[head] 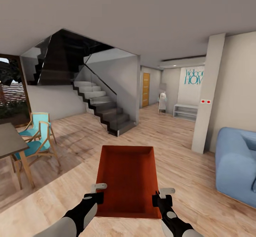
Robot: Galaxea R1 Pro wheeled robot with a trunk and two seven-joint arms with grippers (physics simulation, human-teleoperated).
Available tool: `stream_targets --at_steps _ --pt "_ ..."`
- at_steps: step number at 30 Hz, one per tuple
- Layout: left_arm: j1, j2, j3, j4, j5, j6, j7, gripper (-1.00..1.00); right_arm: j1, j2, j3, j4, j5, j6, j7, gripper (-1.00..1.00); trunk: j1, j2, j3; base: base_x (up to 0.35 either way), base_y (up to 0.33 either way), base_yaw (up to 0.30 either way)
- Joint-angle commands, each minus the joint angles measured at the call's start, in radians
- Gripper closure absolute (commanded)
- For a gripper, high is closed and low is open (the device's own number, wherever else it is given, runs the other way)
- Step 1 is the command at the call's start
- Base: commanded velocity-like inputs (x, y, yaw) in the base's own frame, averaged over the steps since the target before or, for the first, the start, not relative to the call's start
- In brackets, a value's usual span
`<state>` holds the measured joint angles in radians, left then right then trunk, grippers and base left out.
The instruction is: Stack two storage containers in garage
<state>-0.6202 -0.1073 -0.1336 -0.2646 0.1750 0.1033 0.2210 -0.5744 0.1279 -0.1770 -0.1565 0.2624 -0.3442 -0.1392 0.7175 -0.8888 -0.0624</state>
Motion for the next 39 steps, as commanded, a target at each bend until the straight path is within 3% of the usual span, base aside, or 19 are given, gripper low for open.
stream_targets --at_steps 1,39 --pt "-0.001 0.006 0.015 -0.005 -0.017 0.007 0.016 1.0 -0.001 0.001 -0.033 0.001 0.011 -0.002 -0.002 1.0 0.001 -0.001 -0.002 0.321 0.0 -0.002" --pt "-0.001 0.006 0.015 -0.003 -0.017 0.007 0.016 1.0 -0.001 0.001 -0.033 0.001 0.011 -0.001 -0.003 1.0 0.001 -0.001 -0.002 0.321 0.0 0.0"
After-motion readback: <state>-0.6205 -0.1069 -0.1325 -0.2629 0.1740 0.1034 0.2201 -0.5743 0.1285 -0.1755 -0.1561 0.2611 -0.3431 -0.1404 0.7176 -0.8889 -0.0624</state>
